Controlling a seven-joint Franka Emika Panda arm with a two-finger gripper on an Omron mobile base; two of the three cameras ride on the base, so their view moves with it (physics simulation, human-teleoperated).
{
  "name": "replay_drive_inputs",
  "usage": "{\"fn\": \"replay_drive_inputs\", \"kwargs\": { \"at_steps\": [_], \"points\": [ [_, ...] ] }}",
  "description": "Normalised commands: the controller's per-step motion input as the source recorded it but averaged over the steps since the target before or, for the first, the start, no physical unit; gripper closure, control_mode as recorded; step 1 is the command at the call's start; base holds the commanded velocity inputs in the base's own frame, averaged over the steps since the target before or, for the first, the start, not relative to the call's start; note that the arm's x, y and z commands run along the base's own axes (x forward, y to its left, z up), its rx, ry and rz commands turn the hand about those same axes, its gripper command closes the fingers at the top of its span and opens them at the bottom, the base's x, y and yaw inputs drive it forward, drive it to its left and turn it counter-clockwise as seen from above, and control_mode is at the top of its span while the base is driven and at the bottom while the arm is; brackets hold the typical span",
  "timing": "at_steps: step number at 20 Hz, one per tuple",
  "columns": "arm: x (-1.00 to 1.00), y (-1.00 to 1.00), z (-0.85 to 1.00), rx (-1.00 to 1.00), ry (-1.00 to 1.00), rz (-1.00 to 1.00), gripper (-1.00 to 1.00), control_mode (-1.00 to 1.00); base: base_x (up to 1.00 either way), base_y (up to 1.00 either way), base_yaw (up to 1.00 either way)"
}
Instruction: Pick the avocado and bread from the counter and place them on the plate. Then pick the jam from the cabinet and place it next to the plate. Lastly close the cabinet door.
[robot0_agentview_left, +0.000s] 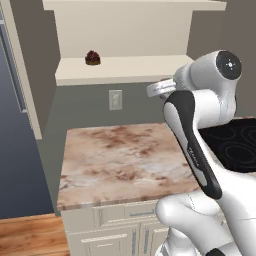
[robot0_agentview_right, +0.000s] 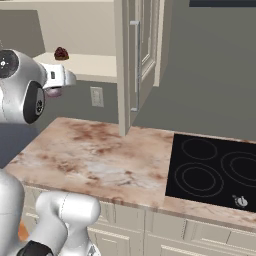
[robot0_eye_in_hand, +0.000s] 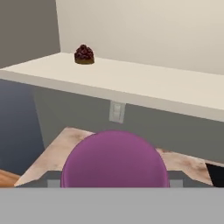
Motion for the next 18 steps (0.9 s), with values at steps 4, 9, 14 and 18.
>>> {"fn": "replay_drive_inputs", "kwargs": {
  "at_steps": [4, 9, 14, 18],
  "points": [
    [-0.54, -0.14, -0.35, 0.0, 0.03, 0.0, 1.0, -1.0, 0.0, 0.0, 0.0],
    [-0.41, -0.16, -0.42, 0.0, 0.03, 0.0, 1.0, -1.0, 0.0, 0.0, 0.0],
    [-0.06, -0.1, -0.49, 0.0, 0.05, 0.0, 1.0, -1.0, 0.0, 0.0, 0.0],
    [0.0, 0.0, -0.44, 0.0, 0.07, 0.0, 1.0, -1.0, 0.0, 0.0, 0.0]
  ]
}}
